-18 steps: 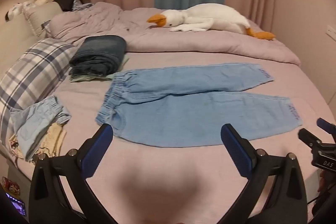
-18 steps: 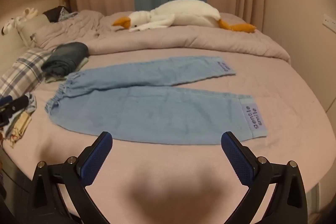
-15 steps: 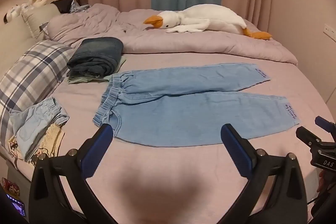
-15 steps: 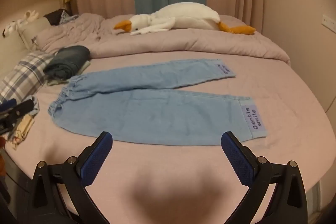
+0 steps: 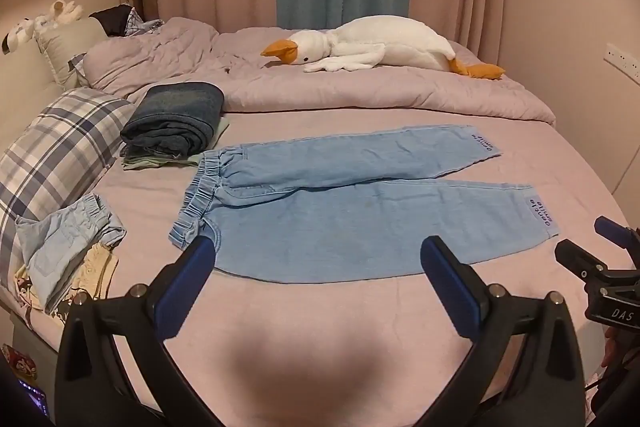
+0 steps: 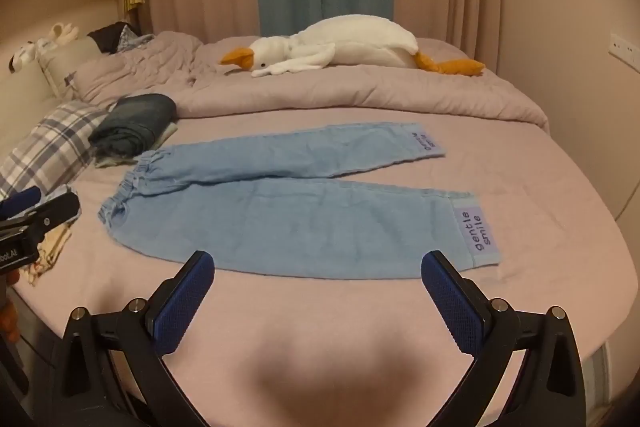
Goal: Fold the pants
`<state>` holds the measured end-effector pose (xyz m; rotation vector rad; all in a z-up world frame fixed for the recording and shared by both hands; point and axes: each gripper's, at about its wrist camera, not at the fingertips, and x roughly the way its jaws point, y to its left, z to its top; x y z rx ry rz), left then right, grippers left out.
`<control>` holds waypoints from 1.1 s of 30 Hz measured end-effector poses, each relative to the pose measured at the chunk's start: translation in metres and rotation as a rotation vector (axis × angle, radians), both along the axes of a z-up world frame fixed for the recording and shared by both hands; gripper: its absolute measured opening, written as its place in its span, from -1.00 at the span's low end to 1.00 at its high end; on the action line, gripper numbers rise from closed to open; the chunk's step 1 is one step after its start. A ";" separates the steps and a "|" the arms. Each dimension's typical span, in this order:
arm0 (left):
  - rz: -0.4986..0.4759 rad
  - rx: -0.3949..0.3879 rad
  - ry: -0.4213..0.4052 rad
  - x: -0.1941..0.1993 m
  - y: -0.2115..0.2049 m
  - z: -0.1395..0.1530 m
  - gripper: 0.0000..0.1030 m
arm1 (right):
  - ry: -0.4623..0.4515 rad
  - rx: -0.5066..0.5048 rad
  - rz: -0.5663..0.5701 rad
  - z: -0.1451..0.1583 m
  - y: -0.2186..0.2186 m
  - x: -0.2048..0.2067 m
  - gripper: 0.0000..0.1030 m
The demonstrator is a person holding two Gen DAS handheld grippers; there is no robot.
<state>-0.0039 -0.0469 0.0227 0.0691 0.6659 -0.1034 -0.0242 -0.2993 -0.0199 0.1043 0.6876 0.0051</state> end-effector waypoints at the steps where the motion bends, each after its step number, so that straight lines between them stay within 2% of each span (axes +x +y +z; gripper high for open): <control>1: -0.002 -0.005 0.000 -0.001 -0.003 0.002 0.99 | -0.002 0.001 0.002 0.000 0.000 0.000 1.00; 3: -0.013 -0.025 -0.005 -0.006 0.002 0.003 0.99 | -0.015 0.005 0.013 -0.007 -0.004 -0.001 1.00; 11: -0.025 -0.036 -0.008 -0.011 0.003 0.006 0.99 | -0.016 -0.006 0.027 0.011 0.006 0.000 1.00; 33: -0.028 -0.031 -0.010 -0.013 0.010 0.002 0.99 | -0.015 -0.036 0.050 0.015 0.012 0.001 1.00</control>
